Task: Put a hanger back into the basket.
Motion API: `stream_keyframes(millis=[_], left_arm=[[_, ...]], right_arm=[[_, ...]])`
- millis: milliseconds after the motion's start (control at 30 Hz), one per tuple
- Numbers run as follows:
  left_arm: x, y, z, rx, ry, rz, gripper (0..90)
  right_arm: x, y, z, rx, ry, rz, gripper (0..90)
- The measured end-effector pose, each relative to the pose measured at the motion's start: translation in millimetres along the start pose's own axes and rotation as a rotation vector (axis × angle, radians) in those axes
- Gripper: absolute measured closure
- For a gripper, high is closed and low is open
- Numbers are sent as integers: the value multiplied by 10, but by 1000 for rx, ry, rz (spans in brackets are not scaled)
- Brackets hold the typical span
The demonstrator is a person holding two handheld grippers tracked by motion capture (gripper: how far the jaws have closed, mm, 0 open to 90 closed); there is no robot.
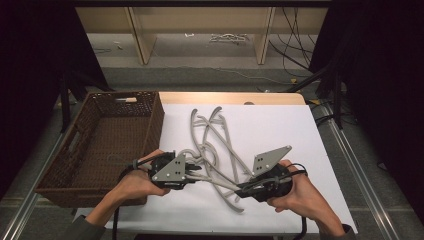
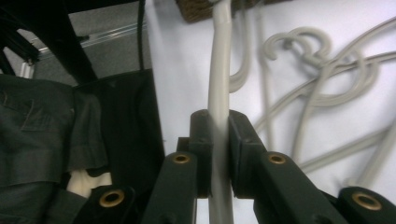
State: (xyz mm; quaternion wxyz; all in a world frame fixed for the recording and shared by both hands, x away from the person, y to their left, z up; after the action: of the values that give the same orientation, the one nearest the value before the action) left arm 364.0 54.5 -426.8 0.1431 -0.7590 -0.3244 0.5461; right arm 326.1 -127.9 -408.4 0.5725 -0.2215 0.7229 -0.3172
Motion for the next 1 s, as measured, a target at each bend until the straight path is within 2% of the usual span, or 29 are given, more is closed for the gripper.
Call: stream_keyframes(millis=[133, 233, 300, 333, 367, 400, 433, 467, 500, 533, 567, 600, 633, 700, 800, 1000], left_arm=[[-40, 6, 13, 8, 6, -7, 736], [-68, 15, 20, 17, 6, -9, 748], [-77, 25, 20, 15, -4, -14, 763], [-91, 34, 24, 22, -55, -17, 768], [-91, 34, 24, 22, -55, -17, 771], [-110, 45, 30, 19, -82, -13, 771], [-123, 55, 40, 20, -98, -15, 778], [-137, 59, 39, 20, -111, -16, 789], [-151, 62, 33, 15, -145, -15, 794], [-157, 62, -7, 4, -172, -23, 795], [-157, 62, -7, 4, -172, -23, 795], [-156, 62, -32, -10, -197, -30, 795], [-152, 60, -73, -29, -226, -33, 795], [-147, 57, -95, -33, -243, -35, 795], [-136, 34, -191, -55, -304, -39, 795], [-172, -63, -403, -100, -394, -19, 795]], right_arm=[[1, -58, 29, 13, -6, 8, 806], [-2, -114, 63, 40, -23, 17, 792], [-17, -146, 103, 91, -22, 15, 772], [-26, -172, 137, 125, -4, 20, 731], [-26, -172, 137, 125, -4, 20, 731], [-29, -186, 160, 140, 0, 23, 711], [-34, -215, 197, 177, 20, 28, 665], [-45, -246, 226, 211, 43, 40, 580], [-67, -279, 274, 262, 68, 67, 524], [-103, -371, 339, 307, 112, 118, 480], [-103, -371, 339, 307, 112, 118, 480], [-105, -401, 346, 320, 130, 129, 448], [-133, -475, 395, 370, 138, 187, 390], [-138, -502, 408, 385, 145, 203, 375], [-161, -580, 454, 447, 175, 281, 337], [-169, -572, 426, 474, 189, 339, 299]])
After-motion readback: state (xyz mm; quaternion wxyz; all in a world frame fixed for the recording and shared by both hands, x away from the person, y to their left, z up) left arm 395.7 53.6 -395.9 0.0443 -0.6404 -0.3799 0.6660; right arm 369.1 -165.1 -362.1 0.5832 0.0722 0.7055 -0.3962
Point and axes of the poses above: each handheld gripper's, and its own axes: y roughly forward along the jaws, x roughly out of its underside, z roughly to its right, the point moved 8 cm from there along y, roughly forward along the jaws, and after that the axes turned 4 degrees about -x, right-handed, at the moved point
